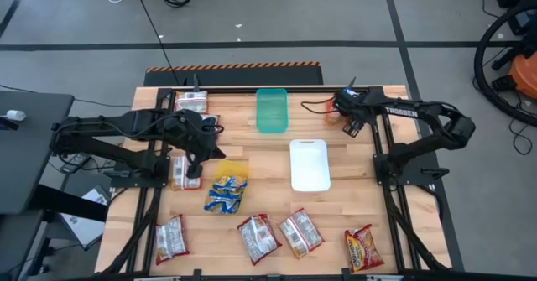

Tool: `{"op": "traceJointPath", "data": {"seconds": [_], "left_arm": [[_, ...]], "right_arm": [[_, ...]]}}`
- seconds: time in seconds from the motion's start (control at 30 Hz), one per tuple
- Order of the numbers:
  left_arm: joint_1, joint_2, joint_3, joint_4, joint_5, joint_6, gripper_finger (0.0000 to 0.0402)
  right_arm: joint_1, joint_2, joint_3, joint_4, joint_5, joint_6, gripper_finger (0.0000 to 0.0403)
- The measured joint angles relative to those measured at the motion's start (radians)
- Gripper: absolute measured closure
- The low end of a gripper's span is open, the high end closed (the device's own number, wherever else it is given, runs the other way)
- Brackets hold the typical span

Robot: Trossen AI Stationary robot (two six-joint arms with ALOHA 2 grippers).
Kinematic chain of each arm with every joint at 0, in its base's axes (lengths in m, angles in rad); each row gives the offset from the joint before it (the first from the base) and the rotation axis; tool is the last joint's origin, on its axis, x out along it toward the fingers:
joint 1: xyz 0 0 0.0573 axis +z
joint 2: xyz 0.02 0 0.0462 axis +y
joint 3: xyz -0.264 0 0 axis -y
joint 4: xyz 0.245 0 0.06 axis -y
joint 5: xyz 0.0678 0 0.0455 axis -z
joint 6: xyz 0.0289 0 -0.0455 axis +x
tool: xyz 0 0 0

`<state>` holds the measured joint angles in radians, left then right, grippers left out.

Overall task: Sort Maruchan noodles
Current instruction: Put the blue noodle pack into the yellow bin

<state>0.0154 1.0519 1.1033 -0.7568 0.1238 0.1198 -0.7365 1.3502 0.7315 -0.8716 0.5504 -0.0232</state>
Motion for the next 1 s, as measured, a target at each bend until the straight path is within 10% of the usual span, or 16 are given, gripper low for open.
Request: {"op": "traceJointPath", "data": {"seconds": [0.4, 1.0], "left_arm": [[0.000, 0.022, 0.000, 0.075, -0.104, 0.008, 0.0366], [-0.008, 0.293, 0.001, 0.585, -0.154, 0.217, 0.0173]], "right_arm": [[-0.053, 0.005, 0.022, -0.001, -0.056, -0.061, 0.0386], [0.180, -0.244, 0.422, -0.215, -0.489, 0.101, 0.0395]]}}
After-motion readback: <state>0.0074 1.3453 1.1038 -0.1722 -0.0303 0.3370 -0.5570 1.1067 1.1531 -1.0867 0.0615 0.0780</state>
